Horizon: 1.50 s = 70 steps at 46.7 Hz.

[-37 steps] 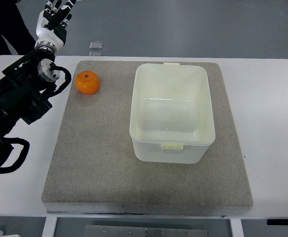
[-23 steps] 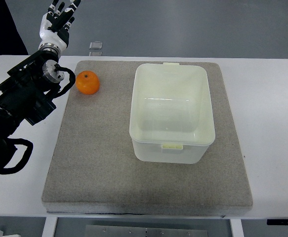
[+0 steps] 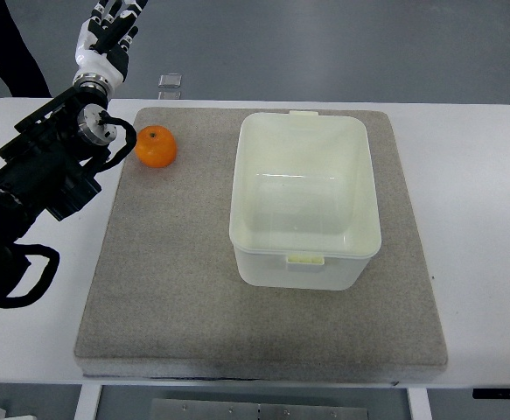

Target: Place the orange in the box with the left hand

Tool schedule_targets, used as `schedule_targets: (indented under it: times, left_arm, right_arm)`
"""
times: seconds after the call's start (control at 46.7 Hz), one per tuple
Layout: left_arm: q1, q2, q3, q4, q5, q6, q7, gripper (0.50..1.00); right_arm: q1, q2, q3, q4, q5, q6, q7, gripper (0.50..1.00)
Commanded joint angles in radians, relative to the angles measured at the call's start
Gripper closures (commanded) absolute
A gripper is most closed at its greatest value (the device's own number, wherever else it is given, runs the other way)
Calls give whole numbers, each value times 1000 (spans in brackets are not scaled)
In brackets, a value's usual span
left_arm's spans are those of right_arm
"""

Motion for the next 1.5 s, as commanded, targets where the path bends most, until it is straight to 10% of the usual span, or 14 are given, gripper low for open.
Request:
schedule_targets:
  times: [0.0, 1.07, 1.476]
  left_arm:
    - [-4, 2, 1, -4, -1, 0, 0, 508]
    - [-7, 14, 51, -76, 74, 1, 3, 508]
    - [-46, 143, 159, -303, 166, 1, 8, 508]
  right_arm:
    - [0, 0, 0, 0, 0, 0, -1, 556]
    - [0, 0, 0, 0, 0, 0, 1, 556]
    - [0, 0, 0, 0, 0, 0, 1, 556]
